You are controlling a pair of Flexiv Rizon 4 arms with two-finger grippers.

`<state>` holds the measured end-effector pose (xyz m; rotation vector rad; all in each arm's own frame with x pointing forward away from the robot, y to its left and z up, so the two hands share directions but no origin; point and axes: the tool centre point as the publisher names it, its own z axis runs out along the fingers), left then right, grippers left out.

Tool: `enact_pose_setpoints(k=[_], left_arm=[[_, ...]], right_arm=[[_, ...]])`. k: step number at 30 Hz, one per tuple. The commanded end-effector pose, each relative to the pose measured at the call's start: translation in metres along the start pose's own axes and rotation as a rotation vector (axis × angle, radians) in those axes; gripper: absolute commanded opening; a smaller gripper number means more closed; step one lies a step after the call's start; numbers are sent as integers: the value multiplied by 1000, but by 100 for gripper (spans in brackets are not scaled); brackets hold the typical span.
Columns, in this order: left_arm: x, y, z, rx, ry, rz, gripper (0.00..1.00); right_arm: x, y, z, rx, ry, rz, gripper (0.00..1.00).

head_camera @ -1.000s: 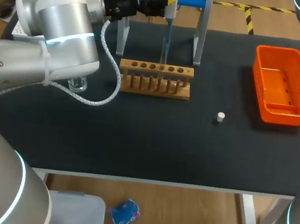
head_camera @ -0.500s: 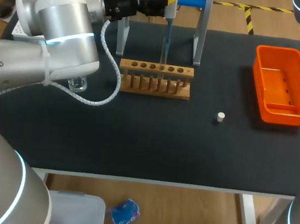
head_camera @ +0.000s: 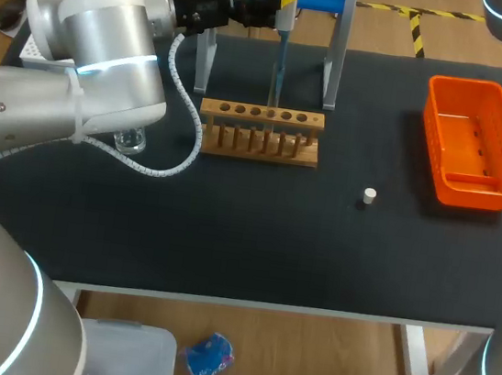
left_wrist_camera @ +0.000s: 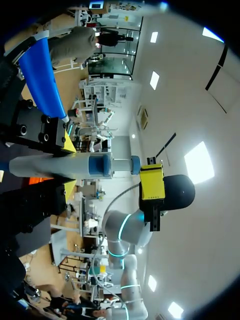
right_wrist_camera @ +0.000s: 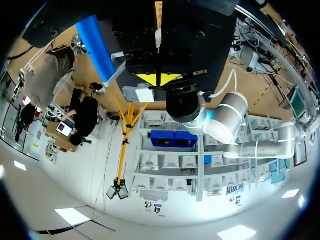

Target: Invert the test tube, pick up the pipette, mount the tip to pipette, aspirate from beaker and dispense into the tube, eject the tip, return the pipette, and cap with the stopper.

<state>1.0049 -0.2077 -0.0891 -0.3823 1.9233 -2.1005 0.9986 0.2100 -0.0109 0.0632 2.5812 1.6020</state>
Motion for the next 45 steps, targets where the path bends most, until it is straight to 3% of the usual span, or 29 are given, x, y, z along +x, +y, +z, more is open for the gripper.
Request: enact_pose_setpoints(k=[1, 24, 45], left_arm=[[1, 0, 1, 3, -5, 1, 0], [1, 0, 1, 3, -5, 1, 0], [1, 0, 1, 3, -5, 1, 0]], right_arm=[[-4, -1, 3, 7, 9, 3, 0], [-3, 3, -3, -16, 4, 2, 0], [-4, -7, 0, 1, 7, 18, 0]])
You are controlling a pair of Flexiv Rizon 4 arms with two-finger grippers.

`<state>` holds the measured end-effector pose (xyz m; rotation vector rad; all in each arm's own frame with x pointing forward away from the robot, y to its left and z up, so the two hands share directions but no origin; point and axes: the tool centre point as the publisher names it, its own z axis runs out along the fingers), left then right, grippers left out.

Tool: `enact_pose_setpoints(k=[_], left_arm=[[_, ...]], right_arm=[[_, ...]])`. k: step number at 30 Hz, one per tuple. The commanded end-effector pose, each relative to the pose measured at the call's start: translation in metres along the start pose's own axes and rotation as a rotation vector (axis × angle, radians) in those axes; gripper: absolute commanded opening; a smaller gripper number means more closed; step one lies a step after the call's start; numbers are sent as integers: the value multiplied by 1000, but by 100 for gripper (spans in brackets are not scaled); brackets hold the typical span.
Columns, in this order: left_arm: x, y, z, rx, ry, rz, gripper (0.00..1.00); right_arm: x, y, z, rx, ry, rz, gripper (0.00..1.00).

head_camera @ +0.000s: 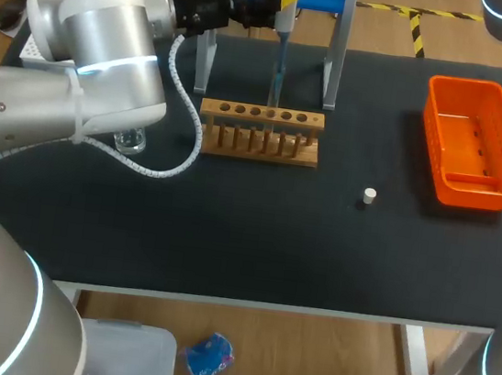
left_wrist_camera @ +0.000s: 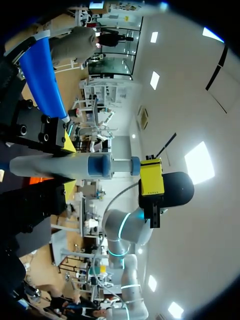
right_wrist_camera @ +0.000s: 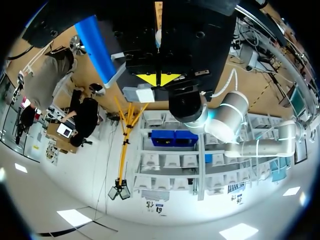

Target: Invert the test tube, pick up the pipette, mount the tip to pipette, aspirate from beaker and dispense into the tube, eject the tip, return the pipette, and cap with the stopper.

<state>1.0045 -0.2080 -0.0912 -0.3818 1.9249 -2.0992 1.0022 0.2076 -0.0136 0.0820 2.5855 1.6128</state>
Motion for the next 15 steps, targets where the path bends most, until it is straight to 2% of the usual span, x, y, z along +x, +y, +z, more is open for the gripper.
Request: enact_pose_setpoints(k=[1, 15], left_arm=[[0, -2, 1, 5, -5, 1, 0], [0, -2, 1, 5, -5, 1, 0]], right_arm=[[0, -4, 0, 5, 6, 3, 0], [3, -14, 4, 12, 16, 19, 0]])
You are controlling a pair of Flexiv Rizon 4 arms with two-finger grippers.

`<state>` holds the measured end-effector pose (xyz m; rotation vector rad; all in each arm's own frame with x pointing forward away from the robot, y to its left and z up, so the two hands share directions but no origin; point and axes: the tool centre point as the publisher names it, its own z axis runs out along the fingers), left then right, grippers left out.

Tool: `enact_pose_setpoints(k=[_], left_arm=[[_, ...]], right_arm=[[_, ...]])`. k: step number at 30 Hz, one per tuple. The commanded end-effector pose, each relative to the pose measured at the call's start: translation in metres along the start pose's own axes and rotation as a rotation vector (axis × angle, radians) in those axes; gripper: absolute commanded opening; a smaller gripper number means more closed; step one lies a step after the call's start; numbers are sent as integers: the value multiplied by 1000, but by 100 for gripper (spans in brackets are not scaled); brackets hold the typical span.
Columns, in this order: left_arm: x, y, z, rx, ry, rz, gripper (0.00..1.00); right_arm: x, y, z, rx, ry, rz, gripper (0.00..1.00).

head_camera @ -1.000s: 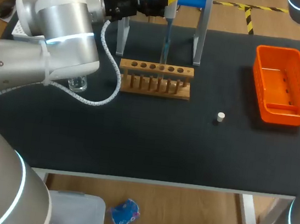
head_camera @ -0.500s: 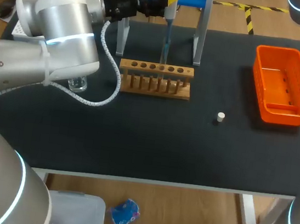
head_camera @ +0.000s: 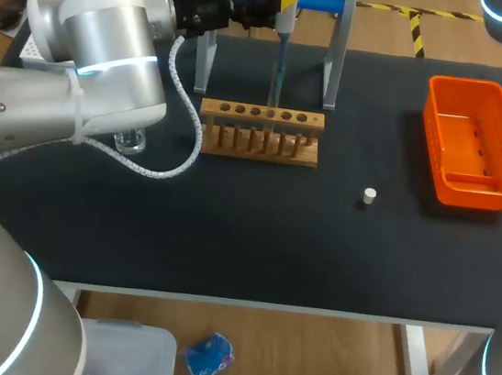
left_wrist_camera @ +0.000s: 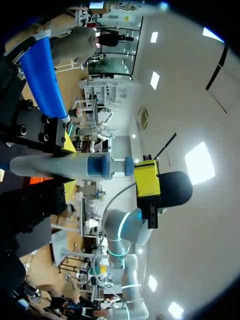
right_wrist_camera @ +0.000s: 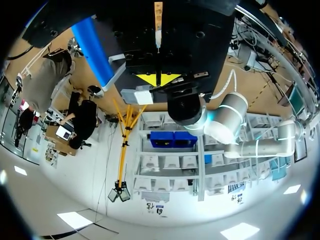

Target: Invert the test tube, pick up the pipette, mount the tip to pipette, aspirate from beaker and dispense into the tube, eject the tip, return the pipette, and cap with the stopper.

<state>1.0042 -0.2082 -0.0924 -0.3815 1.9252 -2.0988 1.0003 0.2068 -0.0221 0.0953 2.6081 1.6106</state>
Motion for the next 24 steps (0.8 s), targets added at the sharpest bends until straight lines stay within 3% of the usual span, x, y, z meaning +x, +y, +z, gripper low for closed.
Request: enact_pose_setpoints(k=[1, 18, 24], left_arm=[[0, -3, 1, 5, -5, 1, 0], [0, -3, 1, 5, -5, 1, 0], [0, -3, 1, 5, -5, 1, 0]], right_arm=[[1, -7, 2, 2, 6, 4, 0], [3, -19, 7, 11, 18, 34, 0], [4, -7, 0, -10, 11, 17, 0]])
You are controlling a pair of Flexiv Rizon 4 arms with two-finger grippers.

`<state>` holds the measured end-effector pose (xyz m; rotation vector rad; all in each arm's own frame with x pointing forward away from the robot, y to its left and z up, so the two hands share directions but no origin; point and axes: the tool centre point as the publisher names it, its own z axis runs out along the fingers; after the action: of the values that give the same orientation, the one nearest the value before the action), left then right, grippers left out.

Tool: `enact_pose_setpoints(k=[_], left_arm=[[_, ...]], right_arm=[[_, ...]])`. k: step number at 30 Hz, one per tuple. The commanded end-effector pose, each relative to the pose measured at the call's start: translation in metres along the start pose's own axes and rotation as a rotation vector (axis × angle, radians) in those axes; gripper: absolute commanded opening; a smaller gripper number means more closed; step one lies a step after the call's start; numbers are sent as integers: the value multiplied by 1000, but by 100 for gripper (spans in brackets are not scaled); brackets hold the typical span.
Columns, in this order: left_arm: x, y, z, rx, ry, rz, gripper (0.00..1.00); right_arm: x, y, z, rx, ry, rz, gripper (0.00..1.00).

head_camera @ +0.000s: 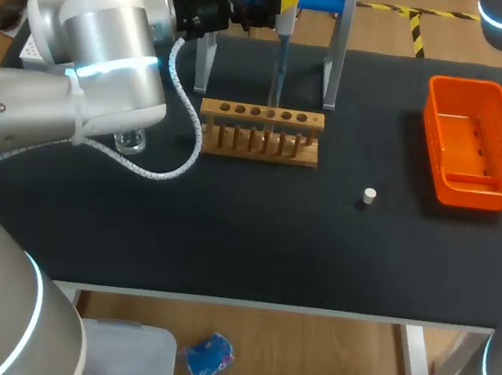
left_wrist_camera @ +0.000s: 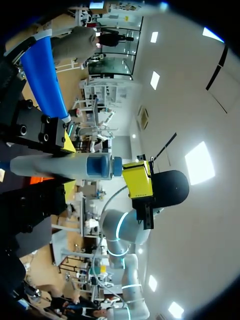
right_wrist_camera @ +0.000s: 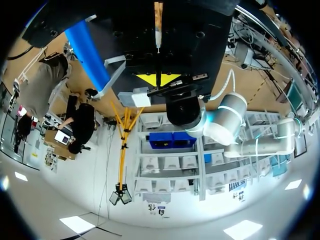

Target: Invert the test tube, pick up the pipette, mount the tip to pipette, aspirate from beaker and dispense into the tube, eject the tip, return the pipette, and cap with the stopper.

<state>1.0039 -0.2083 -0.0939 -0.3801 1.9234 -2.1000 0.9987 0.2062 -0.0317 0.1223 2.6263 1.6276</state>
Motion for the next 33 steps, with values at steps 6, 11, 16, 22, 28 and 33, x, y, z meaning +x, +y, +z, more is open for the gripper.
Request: enact_pose_setpoints(k=[6, 11, 16, 22, 28, 33], left_arm=[[-1, -4, 1, 3, -5, 0, 0], [-1, -4, 1, 3, -5, 0, 0], [-1, -4, 1, 3, -5, 0, 0], [-1, -4, 1, 3, -5, 0, 0], [-1, -4, 1, 3, -5, 0, 0], [-1, -4, 1, 3, -5, 0, 0]], right_arm=[[5, 24, -14, -37, -7, -54, 0], [9, 32, -24, -49, -7, -76, 0], [11, 32, -40, -69, -26, -76, 100], [12, 19, -71, -107, -82, -84, 100], [11, -30, -98, -137, -129, -65, 100], [16, -83, -97, -105, -147, -61, 100]])
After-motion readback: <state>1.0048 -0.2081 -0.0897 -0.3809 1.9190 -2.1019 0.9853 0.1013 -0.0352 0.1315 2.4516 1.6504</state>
